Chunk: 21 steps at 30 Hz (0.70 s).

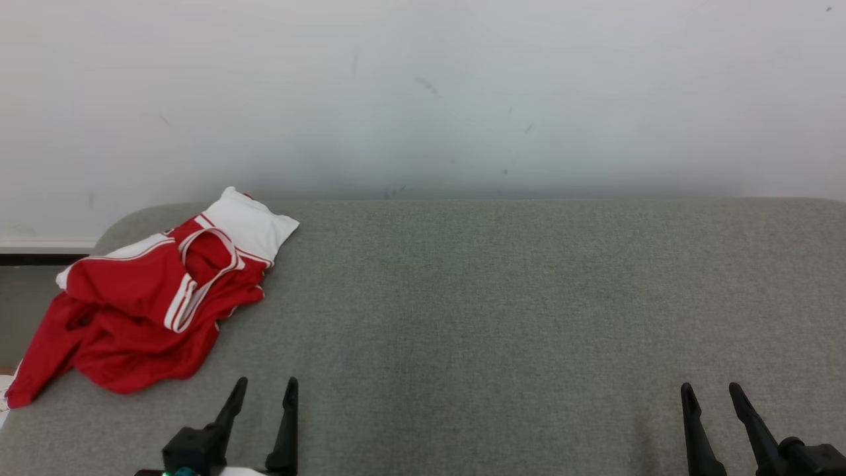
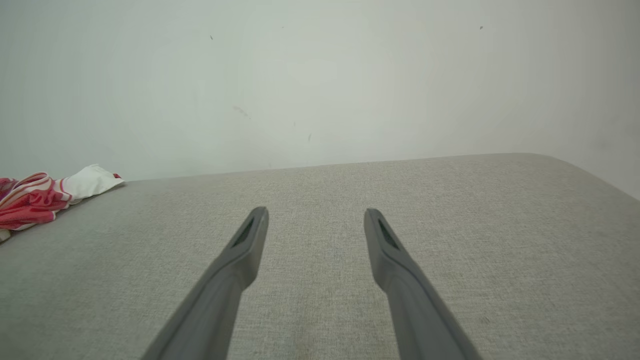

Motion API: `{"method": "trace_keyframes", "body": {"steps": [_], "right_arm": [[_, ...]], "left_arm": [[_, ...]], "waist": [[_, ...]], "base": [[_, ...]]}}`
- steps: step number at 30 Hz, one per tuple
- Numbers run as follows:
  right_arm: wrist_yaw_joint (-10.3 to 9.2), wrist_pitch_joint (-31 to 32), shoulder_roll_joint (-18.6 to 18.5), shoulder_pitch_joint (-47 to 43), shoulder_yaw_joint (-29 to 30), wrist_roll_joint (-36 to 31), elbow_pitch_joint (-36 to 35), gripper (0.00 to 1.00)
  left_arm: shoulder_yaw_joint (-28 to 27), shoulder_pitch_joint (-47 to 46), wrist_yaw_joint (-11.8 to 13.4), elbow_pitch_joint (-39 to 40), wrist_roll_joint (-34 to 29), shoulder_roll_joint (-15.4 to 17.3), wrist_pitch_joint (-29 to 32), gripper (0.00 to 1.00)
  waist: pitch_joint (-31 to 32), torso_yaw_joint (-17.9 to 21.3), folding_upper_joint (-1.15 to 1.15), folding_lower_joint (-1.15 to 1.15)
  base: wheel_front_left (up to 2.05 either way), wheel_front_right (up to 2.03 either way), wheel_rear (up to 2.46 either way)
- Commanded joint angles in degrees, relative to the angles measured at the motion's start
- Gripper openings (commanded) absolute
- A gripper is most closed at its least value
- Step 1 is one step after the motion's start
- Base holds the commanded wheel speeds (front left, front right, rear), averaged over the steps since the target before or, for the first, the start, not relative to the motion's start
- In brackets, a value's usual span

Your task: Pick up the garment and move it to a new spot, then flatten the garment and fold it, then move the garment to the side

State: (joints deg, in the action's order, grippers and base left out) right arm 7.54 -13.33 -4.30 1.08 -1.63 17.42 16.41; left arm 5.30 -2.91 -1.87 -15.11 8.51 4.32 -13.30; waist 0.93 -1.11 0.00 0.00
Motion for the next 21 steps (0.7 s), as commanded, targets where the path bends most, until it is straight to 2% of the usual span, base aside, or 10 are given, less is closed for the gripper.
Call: {"method": "trace_keyframes", "body": {"steps": [1, 14, 21], "right_arm": [[-0.09, -0.7, -0.3, -0.5, 0.3, -1.1, 0.1, 1.00], [-0.10, -2.0, -0.2, -0.9, 0.0, -4.4, 0.7, 1.00], [-0.10, -1.9, -0.5, -1.0, -0.2, -3.2, 0.9, 1.00]], "left_arm": [[-0.1, 0.6, 0.1, -0.2, -1.5, 0.2, -0.7, 1.00], [0.0, 0.6, -0.3, -0.9, -7.1, 0.1, -2.0, 1.00], [-0.5, 0.7, -0.7, -1.2, -6.0, -0.2, -1.9, 1.00]], "waist": [[0.0, 0.1, 0.00, 0.00], [-0.1, 0.5, 0.00, 0.00], [-0.2, 0.4, 0.00, 0.00]], "base": [[0.00, 0.00, 0.00], [0.00, 0.00, 0.00], [0.00, 0.00, 0.00]]}}
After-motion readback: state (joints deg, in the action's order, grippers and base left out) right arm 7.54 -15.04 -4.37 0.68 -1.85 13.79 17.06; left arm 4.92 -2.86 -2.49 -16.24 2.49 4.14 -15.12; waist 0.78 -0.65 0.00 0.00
